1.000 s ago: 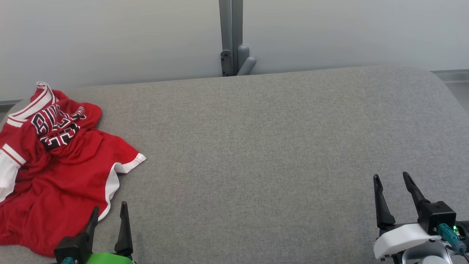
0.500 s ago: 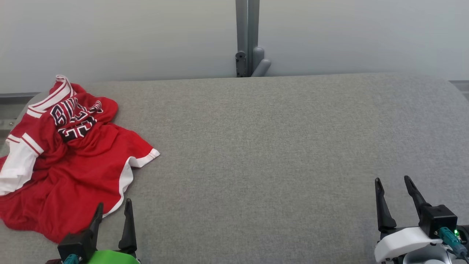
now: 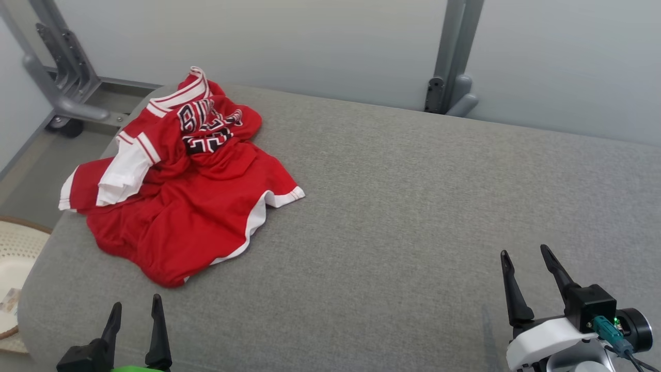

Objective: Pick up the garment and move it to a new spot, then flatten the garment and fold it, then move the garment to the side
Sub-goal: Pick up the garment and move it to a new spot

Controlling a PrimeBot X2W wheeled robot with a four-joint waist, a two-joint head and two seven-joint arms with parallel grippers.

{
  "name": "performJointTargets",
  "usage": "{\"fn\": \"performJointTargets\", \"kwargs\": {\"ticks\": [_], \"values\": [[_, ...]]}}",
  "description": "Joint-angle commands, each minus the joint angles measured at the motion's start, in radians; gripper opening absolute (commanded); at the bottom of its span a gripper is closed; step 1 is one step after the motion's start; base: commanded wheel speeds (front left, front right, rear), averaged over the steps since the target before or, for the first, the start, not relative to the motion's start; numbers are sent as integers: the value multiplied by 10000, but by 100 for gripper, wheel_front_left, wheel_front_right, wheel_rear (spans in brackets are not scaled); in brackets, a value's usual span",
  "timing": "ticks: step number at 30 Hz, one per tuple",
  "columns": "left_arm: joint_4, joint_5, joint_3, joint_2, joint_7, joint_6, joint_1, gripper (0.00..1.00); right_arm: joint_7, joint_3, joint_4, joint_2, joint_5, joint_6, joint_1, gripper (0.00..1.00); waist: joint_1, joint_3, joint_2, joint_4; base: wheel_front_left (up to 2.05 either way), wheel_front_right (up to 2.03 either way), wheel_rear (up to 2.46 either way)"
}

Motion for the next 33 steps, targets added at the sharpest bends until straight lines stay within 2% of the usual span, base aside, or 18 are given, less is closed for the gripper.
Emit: {"fn": "performJointTargets", "kwargs": {"ticks": [1, 7, 12, 16, 22, 28, 33], "values": [[-35, -105, 122, 29, -6, -28, 136, 100, -31, 66, 38, -70, 70, 1, -78, 100, 0, 44, 47, 834, 0, 0, 0], [-211, -219, 151, 19, -6, -28, -260, 100, -29, 198, 4, -174, 58, 1, -215, 100, 0, 391, 47, 871, 0, 0, 0], [-215, -471, -240, 77, -3, -28, -1420, 100, -29, 325, -180, -450, -8, 1, -657, 100, 0, 1522, 47, 590, 0, 0, 0], [748, -893, -1267, 766, 59, -11, -3260, 100, -29, 433, -286, -788, -63, 1, -1199, 100, 0, 2749, 47, 317, 0, 0, 0], [2262, -1495, -1893, 1759, 622, -11, -6246, 100, -29, 592, -465, -1153, -106, 1, -1974, 100, 0, 4458, 47, -157, 0, 0, 0], [3993, -2255, -2454, 2690, 1636, -8, -8314, 100, -29, 856, -626, -1374, -58, -1, -2427, 100, 0, 5355, 47, -715, 0, 0, 0], [5399, -2628, -2382, 3263, 1664, -8, -9333, 100, -29, 1105, -856, -1498, -99, -1, -2287, 100, 0, 5653, 47, -1136, 0, 0, 0]]}}
